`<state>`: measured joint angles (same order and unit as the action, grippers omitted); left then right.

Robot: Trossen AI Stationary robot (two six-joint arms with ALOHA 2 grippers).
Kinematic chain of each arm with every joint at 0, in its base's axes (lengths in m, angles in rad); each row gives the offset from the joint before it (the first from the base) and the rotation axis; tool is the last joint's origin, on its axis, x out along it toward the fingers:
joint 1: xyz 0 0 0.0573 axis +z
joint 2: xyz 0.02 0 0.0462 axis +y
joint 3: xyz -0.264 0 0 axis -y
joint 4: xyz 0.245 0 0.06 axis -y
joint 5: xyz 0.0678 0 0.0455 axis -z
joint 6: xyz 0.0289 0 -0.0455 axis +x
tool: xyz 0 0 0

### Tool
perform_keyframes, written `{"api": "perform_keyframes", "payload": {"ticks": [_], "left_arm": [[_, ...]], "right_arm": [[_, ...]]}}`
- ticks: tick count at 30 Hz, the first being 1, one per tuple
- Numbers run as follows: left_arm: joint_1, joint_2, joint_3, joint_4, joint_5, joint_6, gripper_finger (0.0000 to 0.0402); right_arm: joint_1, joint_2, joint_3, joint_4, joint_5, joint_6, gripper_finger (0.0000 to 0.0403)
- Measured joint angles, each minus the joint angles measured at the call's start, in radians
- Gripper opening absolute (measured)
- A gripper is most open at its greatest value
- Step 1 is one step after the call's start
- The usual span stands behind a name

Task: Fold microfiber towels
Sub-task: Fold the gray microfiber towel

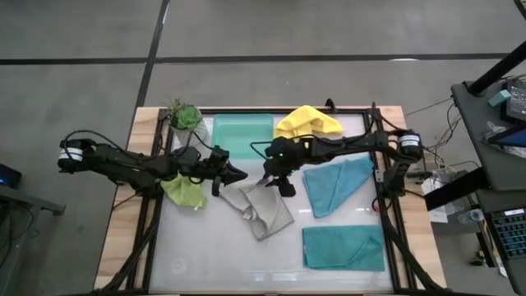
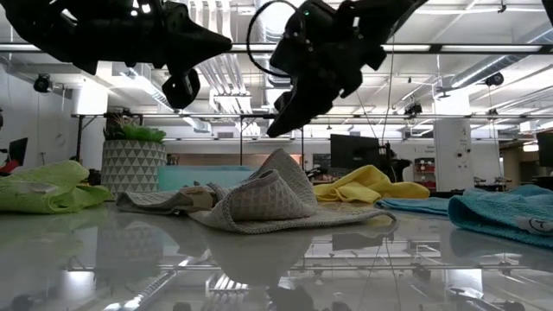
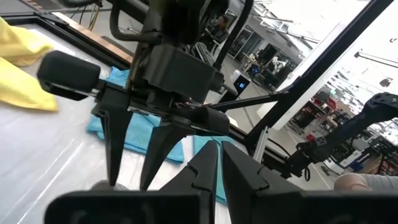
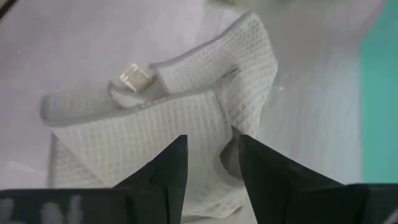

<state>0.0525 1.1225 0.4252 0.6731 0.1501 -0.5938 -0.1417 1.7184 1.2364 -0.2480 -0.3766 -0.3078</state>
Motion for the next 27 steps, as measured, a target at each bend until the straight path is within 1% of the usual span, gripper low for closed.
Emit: {"api": "perform_keyframes", "payload": {"ticks": [5, 18, 23, 27], "left_arm": [[0.000, 0.000, 0.000, 0.000, 0.000, 0.006, 0.0006], [0.000, 0.001, 0.000, 0.000, -0.003, 0.008, 0.0006], [0.001, 0.001, 0.000, 0.000, -0.003, 0.008, 0.0006], [0.000, 0.001, -0.002, -0.001, -0.016, 0.008, 0.0006]], "right_arm": [[0.000, 0.037, 0.027, -0.048, 0.012, -0.033, 0.0129], [0.000, 0.120, 0.028, -0.047, 0.012, -0.051, 0.0118], [0.000, 0.153, 0.029, -0.046, 0.014, -0.074, 0.0087], [0.000, 0.163, 0.026, -0.048, 0.037, -0.087, 0.0039]]}}
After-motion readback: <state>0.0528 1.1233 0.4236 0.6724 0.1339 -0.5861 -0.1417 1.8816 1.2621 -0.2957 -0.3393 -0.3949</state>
